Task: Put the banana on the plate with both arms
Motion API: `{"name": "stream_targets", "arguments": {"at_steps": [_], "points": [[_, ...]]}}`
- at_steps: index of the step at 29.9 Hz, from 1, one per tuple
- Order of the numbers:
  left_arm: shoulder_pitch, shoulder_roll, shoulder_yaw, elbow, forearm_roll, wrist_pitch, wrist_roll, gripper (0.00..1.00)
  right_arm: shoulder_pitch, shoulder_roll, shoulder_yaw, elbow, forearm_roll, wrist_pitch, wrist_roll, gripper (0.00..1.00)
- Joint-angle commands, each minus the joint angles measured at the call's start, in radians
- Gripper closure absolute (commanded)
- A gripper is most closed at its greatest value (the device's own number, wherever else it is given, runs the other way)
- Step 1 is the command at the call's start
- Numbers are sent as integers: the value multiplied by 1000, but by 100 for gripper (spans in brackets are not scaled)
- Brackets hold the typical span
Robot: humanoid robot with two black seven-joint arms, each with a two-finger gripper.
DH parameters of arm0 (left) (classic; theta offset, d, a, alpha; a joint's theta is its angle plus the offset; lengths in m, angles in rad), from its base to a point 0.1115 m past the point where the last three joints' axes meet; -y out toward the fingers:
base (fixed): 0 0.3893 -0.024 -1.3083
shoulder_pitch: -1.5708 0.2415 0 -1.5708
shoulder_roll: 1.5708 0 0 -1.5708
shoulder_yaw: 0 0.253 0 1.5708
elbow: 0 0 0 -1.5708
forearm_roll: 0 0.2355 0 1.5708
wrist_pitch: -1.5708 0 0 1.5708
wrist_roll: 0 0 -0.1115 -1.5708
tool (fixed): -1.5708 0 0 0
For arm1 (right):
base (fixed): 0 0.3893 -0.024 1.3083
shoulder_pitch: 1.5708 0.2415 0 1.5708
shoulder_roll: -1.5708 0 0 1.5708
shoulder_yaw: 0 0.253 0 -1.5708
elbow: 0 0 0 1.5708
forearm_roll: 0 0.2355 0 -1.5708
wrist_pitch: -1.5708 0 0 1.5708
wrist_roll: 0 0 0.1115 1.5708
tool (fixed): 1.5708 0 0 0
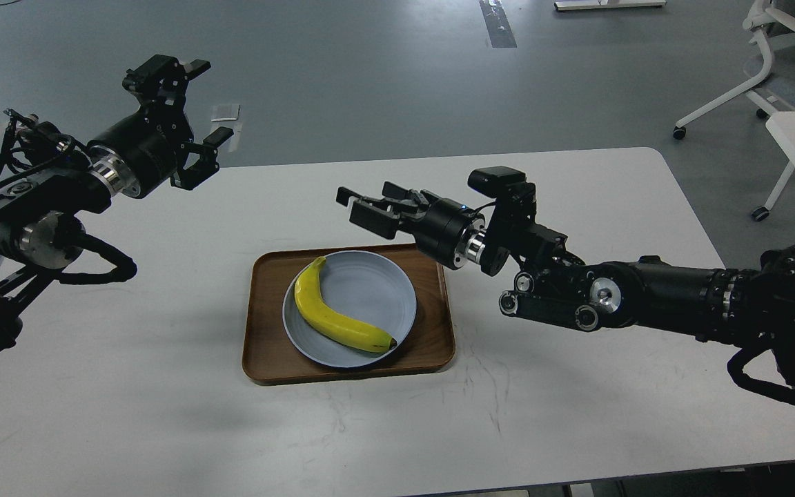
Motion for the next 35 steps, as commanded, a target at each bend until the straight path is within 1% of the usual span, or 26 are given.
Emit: {"name": "stream_targets", "arguments": {"at_steps": [1,4,6,8,9,10,11,14,15,18,26,29,30,35], "points": [[4,-3,-7,2,-5,1,2,2,-28,-20,170,-1,262,16,-1,0],[9,-17,-7,8,-11,4,0,2,-33,-20,256,-2,473,54,-6,0],[10,-23,-7,12,-14,6,0,2,-33,-19,270,-2,528,80,-7,0],[13,-45,-7,26,-15,10,9,2,-39,-20,304,-2,593,136,-26,0],[24,-51,-7,32,-15,18,13,2,-48,-22,344,-5,649,183,-53,0],[29,-54,-7,32,-15,21,14,2,-54,-22,367,-10,683,208,-68,0],[32,-54,-7,32,-17,21,14,2,-60,-24,408,-15,749,256,-107,0],[44,-54,-8,32,-21,13,14,2,-72,-51,434,-24,823,333,-159,0],[51,-51,-14,32,-32,10,16,2,-77,-68,433,-25,826,358,-162,0],[70,-51,-27,32,-49,6,16,2,-92,-85,433,-24,829,380,-167,0],[82,-40,-36,15,-63,4,16,2,-100,-90,448,-21,857,404,-173,0],[82,-34,-36,14,-64,-1,16,2,-92,-117,448,-25,855,438,-171,0],[82,-34,-36,14,-66,-4,16,2,-92,-122,450,-27,855,441,-164,0],[82,-28,-37,14,-67,-16,14,2,-89,-126,436,-35,849,464,-161,0]]}}
